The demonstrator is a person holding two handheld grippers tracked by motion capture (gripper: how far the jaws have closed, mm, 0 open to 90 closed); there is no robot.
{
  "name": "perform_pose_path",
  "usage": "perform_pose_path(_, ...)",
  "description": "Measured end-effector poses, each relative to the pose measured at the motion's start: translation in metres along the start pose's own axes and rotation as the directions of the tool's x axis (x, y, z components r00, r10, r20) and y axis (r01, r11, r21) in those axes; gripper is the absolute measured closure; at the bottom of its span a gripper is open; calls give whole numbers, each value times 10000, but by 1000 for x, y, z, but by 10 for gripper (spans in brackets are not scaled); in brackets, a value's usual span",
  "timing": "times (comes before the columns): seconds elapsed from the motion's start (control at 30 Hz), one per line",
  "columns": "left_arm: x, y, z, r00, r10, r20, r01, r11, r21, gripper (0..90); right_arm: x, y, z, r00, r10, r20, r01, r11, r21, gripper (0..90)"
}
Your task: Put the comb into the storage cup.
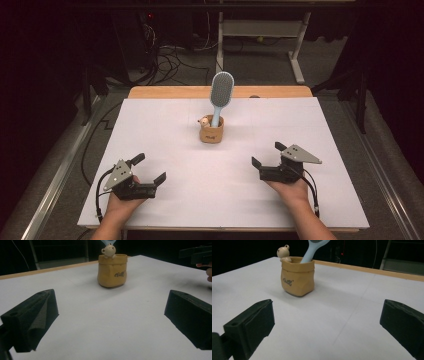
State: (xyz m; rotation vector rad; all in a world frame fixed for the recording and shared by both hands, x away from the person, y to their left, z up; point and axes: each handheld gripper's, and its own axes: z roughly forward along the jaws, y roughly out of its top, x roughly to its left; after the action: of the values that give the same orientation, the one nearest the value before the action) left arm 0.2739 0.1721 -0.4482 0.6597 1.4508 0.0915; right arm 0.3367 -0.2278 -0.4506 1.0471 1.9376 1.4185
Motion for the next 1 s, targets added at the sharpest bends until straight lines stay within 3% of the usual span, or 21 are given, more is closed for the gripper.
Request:
perform_pose_path(0.43, 0, 4, -1, 10000, -45, -27, 45, 9999, -141, 1, -18, -19, -42, 9990, 190, 407, -182, 9996, -212, 5)
perform_pose_path(0.63, 2, 8, -1, 10000, -87, -34, 86, 9997, -228, 1, -23, -25, -62, 9979, -49, 650, 71, 9994, -343, 5)
perform_pose_path(1.0, 2, 10, -4, 9998, -27, -202, 25, 9999, -121, 1, -32, -36, -89, 9966, 75, 819, -25, 9981, -615, 5)
